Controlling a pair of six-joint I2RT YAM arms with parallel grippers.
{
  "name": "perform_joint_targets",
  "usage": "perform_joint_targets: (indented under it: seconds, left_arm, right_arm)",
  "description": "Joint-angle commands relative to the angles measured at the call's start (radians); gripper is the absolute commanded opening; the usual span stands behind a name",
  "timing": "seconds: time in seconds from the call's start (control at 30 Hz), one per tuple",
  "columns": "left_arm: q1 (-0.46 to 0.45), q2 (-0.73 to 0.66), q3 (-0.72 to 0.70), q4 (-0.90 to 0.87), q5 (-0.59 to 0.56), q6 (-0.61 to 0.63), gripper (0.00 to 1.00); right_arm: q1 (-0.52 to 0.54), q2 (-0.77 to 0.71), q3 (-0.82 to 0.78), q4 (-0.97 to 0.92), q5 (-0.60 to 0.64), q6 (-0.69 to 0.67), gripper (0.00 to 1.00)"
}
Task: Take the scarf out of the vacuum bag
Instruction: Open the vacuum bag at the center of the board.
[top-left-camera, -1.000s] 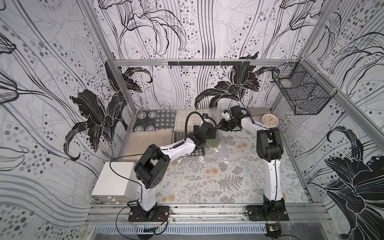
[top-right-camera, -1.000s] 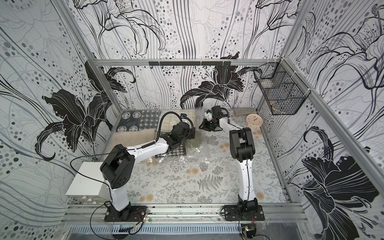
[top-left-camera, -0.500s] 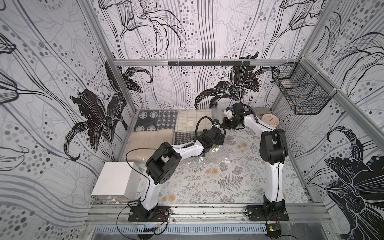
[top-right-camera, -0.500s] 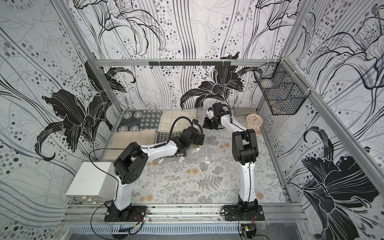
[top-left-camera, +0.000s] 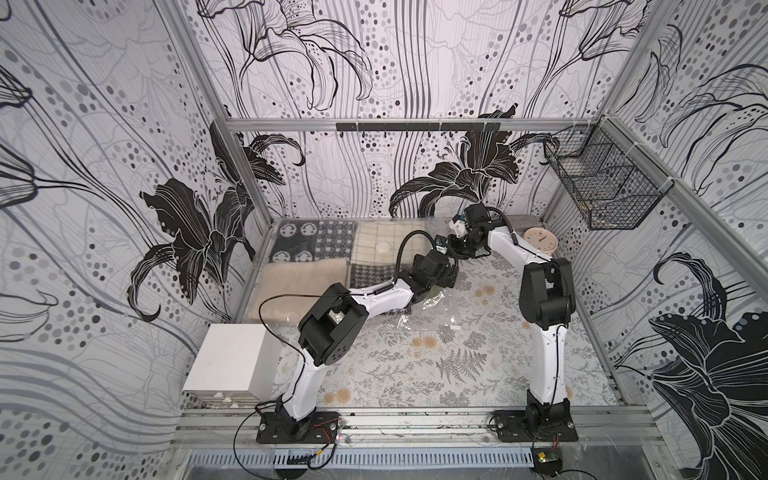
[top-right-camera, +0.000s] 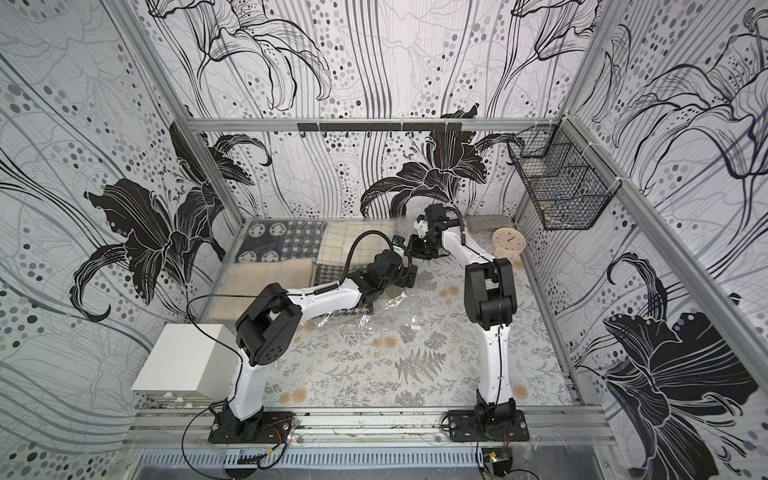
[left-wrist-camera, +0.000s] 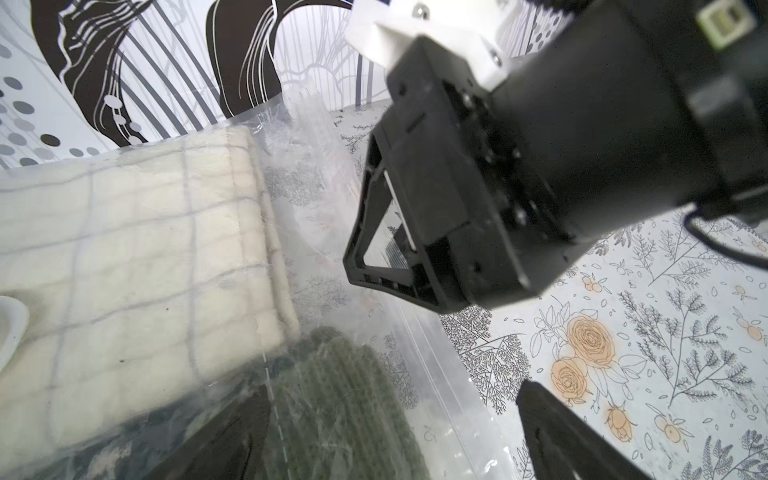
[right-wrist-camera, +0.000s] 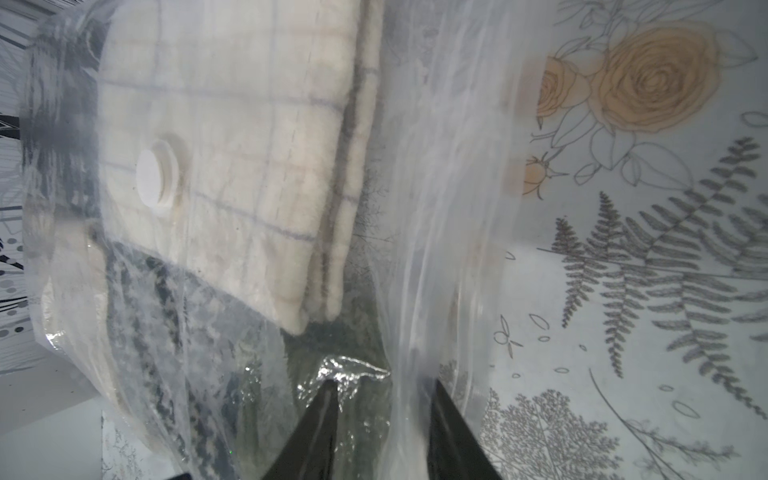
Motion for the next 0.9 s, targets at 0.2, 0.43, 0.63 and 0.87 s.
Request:
perform_joint_targets:
  seconds: [0.2, 0.43, 0.63, 0.87]
  left_arm:
    - [0.065, -0.100, 0.023, -0.045, 0.034, -0.045, 0.96]
    - [0.019, -0.015, 0.119, -0.105, 0.103, 0.013, 0.95]
    - [0.003, 0.025, 0.163, -0.164, 0.120, -0.001, 0.93]
    - [-0.009, 0.075, 0.224, -0.253, 0.085, -0.037, 0.91]
  right_arm:
    - [0.001, -0.031, 0.019, -0.009, -0.056, 0.008, 0.36]
    - [0.001, 0.008, 0.072, -0.036, -0.074, 0.008, 0.10]
    - [0.000, 0.022, 0.106, -0.059, -0.063, 0.003, 0.02]
    - [0.000, 0.032, 0.125, -0.077, -0.065, 0.001, 0.02]
